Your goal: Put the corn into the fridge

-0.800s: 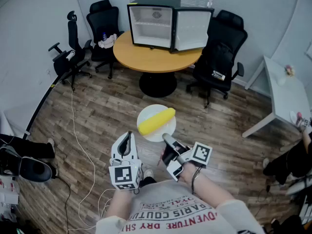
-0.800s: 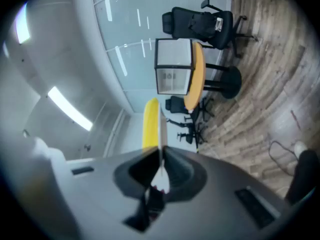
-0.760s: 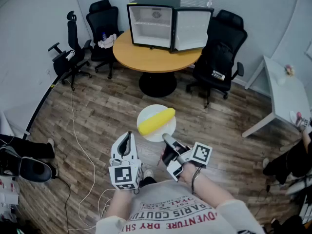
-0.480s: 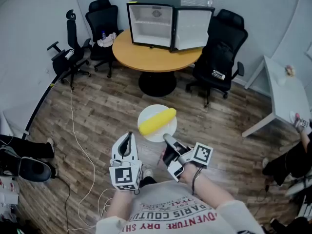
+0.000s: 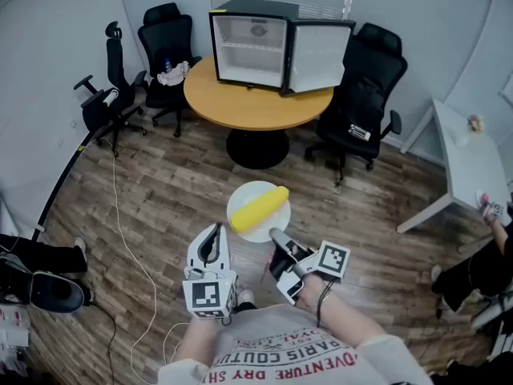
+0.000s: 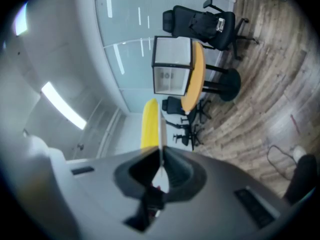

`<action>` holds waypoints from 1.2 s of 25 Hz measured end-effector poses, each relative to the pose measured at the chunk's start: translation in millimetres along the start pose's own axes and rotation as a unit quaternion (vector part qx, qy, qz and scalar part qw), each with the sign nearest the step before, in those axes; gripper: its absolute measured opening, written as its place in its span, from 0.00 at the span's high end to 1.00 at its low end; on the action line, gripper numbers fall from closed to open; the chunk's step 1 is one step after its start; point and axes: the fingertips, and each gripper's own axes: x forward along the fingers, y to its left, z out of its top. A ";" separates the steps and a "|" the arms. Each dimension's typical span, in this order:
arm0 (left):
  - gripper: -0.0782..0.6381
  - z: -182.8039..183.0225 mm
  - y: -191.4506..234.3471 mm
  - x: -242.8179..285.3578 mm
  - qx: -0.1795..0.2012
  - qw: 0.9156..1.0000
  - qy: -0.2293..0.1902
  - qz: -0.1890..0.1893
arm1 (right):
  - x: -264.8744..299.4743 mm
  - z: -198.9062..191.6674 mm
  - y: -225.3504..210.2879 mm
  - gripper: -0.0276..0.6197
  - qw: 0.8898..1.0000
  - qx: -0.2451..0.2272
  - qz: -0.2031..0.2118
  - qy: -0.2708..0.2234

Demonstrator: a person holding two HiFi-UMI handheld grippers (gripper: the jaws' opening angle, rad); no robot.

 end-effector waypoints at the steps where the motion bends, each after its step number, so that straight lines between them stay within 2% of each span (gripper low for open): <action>1: 0.85 1.4 5.4 5.7 0.002 1.000 -0.004 -0.006 | 7.5 2.0 0.2 0.89 1.000 0.000 0.000 -0.004; 10: 0.85 12.3 66.5 47.3 0.016 0.999 -0.026 -0.044 | 75.8 17.2 5.2 0.89 0.999 0.003 0.007 -0.049; 14: 0.85 7.3 88.8 61.6 0.009 0.999 -0.018 -0.044 | 101.8 24.3 5.0 0.89 0.998 0.007 0.006 -0.056; 22: 0.85 -10.1 114.7 108.8 -0.003 1.000 -0.005 -0.030 | 151.2 57.4 -11.2 0.89 0.999 0.004 -0.008 -0.037; 26: 0.85 -11.0 124.7 147.1 0.008 1.000 -0.005 -0.016 | 181.9 86.1 -14.4 0.89 1.000 0.011 -0.003 -0.019; 30: 0.85 -8.0 131.9 196.7 0.035 0.999 -0.011 -0.012 | 217.5 128.3 -17.1 0.89 1.000 0.018 -0.003 -0.004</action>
